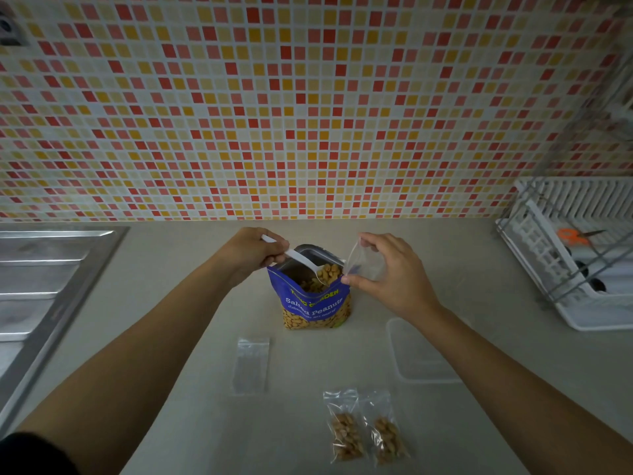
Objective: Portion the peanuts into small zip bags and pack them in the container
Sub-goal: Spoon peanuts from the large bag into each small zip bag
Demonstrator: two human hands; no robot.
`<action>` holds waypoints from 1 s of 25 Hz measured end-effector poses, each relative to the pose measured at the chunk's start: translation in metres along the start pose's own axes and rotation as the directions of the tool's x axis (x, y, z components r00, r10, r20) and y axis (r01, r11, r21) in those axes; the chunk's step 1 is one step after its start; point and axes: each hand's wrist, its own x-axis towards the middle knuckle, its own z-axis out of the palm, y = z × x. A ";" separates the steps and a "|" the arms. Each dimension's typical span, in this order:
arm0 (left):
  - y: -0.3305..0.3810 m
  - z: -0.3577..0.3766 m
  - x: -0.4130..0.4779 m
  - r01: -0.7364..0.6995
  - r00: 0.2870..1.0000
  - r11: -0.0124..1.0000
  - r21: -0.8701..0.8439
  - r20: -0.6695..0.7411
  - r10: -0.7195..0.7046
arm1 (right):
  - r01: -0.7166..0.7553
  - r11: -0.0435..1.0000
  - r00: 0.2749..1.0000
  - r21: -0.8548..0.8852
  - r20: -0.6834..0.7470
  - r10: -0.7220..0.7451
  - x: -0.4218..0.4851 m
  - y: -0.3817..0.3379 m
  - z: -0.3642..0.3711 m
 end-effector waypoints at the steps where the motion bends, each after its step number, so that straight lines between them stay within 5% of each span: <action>1: -0.002 -0.003 -0.001 0.010 1.000 1.000 -0.024 -0.008 -0.010 | 0.001 1.000 1.000 -0.001 0.007 -0.001 -0.001 -0.001 0.001; 12: -0.022 -0.033 -0.008 0.106 0.991 0.968 -0.228 -0.059 -0.123 | -0.021 0.999 0.998 0.035 0.057 0.019 -0.002 -0.014 0.017; 25: 0.015 -0.045 -0.018 0.001 0.999 0.969 -0.248 -0.052 -0.015 | -0.005 1.000 0.996 -0.028 0.094 0.008 0.007 -0.022 0.023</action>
